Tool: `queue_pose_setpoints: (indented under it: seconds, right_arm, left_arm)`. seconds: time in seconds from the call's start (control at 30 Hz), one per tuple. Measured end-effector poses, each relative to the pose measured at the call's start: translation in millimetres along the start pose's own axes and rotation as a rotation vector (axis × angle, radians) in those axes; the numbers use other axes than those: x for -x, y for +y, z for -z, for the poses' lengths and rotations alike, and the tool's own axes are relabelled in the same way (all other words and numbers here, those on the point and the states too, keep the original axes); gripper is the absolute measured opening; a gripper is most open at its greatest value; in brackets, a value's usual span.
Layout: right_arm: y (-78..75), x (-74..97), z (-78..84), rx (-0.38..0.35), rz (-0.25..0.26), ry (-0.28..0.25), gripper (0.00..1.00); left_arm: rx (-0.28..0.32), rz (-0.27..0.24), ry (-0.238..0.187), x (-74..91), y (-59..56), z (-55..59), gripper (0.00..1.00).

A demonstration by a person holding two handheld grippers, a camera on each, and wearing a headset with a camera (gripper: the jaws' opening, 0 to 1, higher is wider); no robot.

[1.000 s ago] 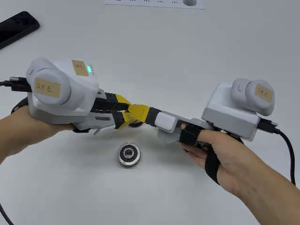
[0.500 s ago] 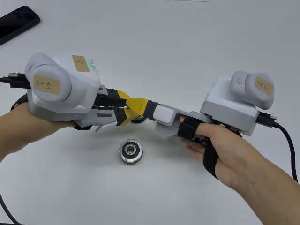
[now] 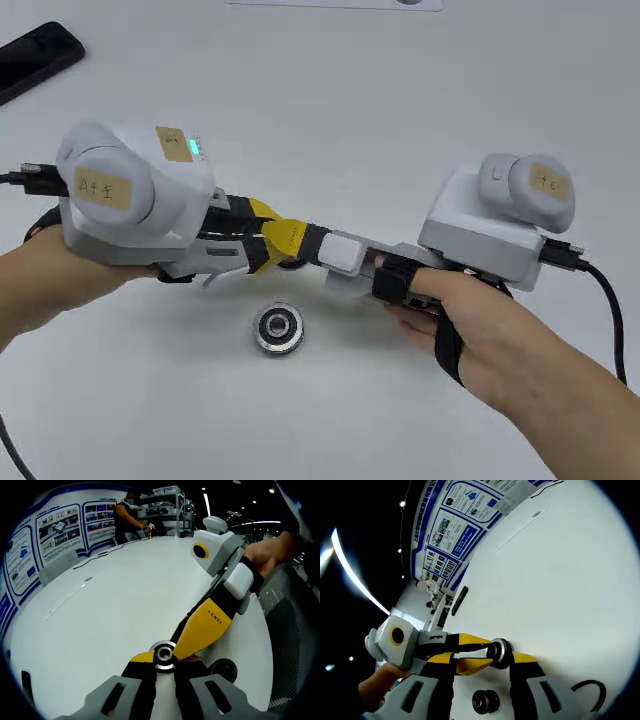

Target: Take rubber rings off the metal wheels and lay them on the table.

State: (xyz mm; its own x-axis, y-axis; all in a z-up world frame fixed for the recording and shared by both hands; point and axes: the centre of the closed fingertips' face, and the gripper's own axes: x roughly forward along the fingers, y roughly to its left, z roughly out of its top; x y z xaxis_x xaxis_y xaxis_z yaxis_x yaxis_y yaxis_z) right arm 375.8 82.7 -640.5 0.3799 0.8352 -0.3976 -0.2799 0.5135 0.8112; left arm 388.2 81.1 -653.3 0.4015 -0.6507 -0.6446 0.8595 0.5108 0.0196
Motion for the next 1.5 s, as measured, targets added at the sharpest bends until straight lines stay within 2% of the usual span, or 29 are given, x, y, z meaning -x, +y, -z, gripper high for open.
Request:
queue_pose_setpoints:
  seconds: [0.1,0.13,0.17,0.27,0.47,0.77,0.87,0.97,1.2,1.33,1.4,1.5]
  right_arm:
    - [-0.3,0.0,2.4,0.003,0.009,0.017,0.44]
    - [2.9,0.7,10.7,-0.033,-0.001,0.067,0.44]
    - [0.2,-0.7,3.5,0.000,0.009,0.028,0.44]
    - [0.0,-0.1,4.8,-0.006,0.008,0.036,0.44]
    - [-2.8,0.6,1.4,-0.030,-0.015,-0.004,0.43]
    - [-4.2,2.7,-0.9,-0.037,-0.021,-0.015,0.42]
    - [-5.9,6.4,-3.9,-0.029,-0.023,-0.028,0.36]
    - [-6.3,5.9,-2.9,-0.037,-0.028,-0.020,0.35]
    - [-16.2,7.3,0.5,-0.063,0.019,-0.012,0.19]
    - [-20.1,8.2,1.7,-0.061,0.038,-0.009,0.10]
    - [-22.7,8.8,2.3,-0.033,0.054,-0.009,0.05]
    - [-23.1,8.6,2.5,-0.042,0.056,-0.008,0.02]
  left_arm:
    - [-0.003,0.001,0.002,0.0,-0.2,0.1,0.12]
    - [-0.004,0.001,0.003,0.0,-0.2,0.1,0.12]
    - [-0.003,0.001,0.004,0.1,-0.2,0.4,0.12]
    - [-0.001,0.001,0.003,0.0,0.3,0.7,0.12]
    - [0.004,-0.001,0.000,0.0,1.7,1.5,0.12]
    - [0.006,-0.001,-0.003,0.1,1.2,0.8,0.12]
    - [0.005,-0.001,-0.003,0.1,1.1,0.7,0.12]
    - [0.004,0.000,-0.003,0.1,1.1,0.6,0.12]
    - [0.006,0.001,-0.004,0.1,0.9,0.4,0.12]
    - [0.007,0.001,-0.005,0.2,0.8,0.5,0.12]
    - [0.007,0.001,-0.006,0.3,1.7,1.3,0.12]
    - [0.007,0.003,-0.007,0.3,2.1,1.8,0.12]
